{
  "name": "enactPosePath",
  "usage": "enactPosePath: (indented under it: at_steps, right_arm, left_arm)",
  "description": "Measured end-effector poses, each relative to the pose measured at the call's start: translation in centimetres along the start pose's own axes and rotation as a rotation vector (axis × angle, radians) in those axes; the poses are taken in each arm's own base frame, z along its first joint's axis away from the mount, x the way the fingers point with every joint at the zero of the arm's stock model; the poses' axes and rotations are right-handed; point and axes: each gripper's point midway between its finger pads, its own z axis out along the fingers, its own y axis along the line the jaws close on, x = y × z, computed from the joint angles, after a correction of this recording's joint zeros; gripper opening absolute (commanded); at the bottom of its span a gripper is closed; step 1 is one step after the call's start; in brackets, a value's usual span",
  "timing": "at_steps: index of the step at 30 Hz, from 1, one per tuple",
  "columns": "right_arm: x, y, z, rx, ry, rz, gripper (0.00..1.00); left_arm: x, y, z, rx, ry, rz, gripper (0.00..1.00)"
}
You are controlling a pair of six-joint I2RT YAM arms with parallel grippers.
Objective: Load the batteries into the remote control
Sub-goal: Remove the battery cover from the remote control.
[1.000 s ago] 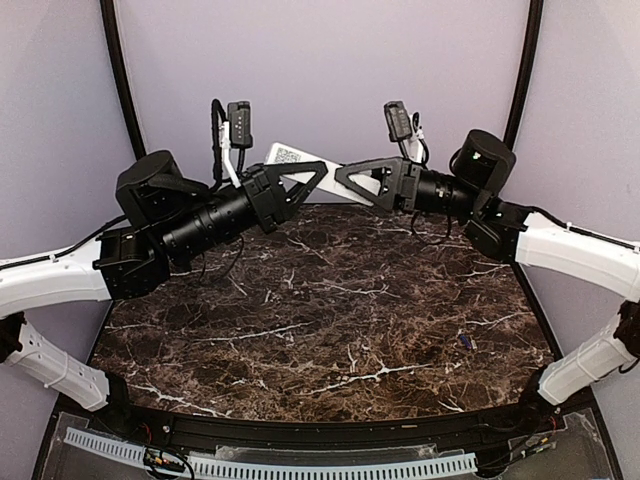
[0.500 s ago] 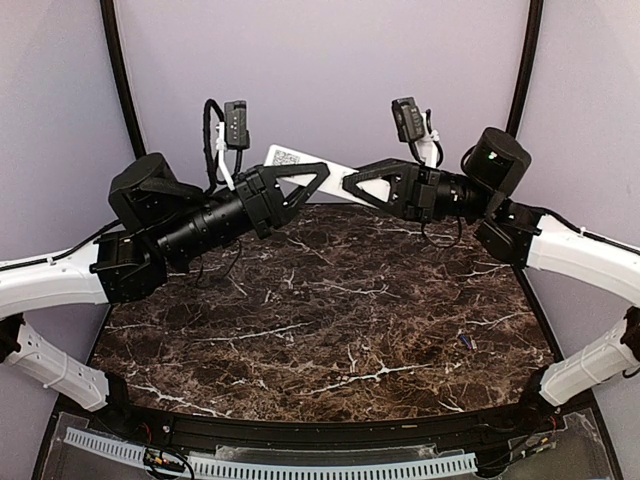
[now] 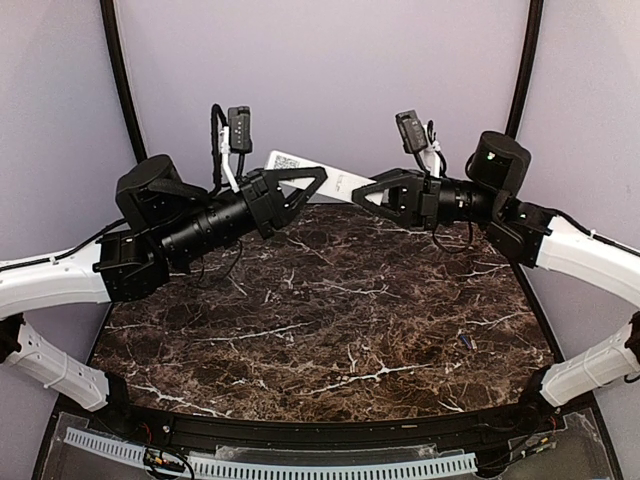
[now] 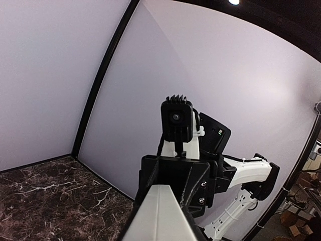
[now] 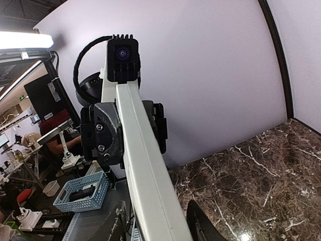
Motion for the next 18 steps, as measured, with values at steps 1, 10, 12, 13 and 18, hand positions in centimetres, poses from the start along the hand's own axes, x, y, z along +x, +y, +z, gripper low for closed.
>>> enactPosePath:
  at_steps: [1, 10, 12, 13, 18]
  right_arm:
    - [0.0, -0.2, -0.1, 0.009, 0.002, 0.007, 0.46]
    - [0.2, -0.9, -0.4, 0.056, 0.015, 0.047, 0.71]
    - [0.0, -1.0, -0.7, 0.074, 0.013, 0.055, 0.73]
    - [-0.1, -1.0, -1.0, 0.084, 0.013, 0.058, 0.74]
    - [-0.8, -0.6, -2.7, 0.123, 0.006, 0.057, 0.71]
  left_arm:
    - [-0.2, 0.3, 0.0, -0.010, -0.006, -0.002, 0.00]
    - [-0.6, 1.4, -0.1, -0.061, -0.049, -0.058, 0.00]
    - [-0.6, 1.6, -0.1, -0.070, -0.050, -0.060, 0.00]
    - [-0.6, 1.7, -0.1, -0.071, -0.051, -0.062, 0.00]
    - [-0.7, 1.7, -0.1, -0.073, -0.052, -0.062, 0.00]
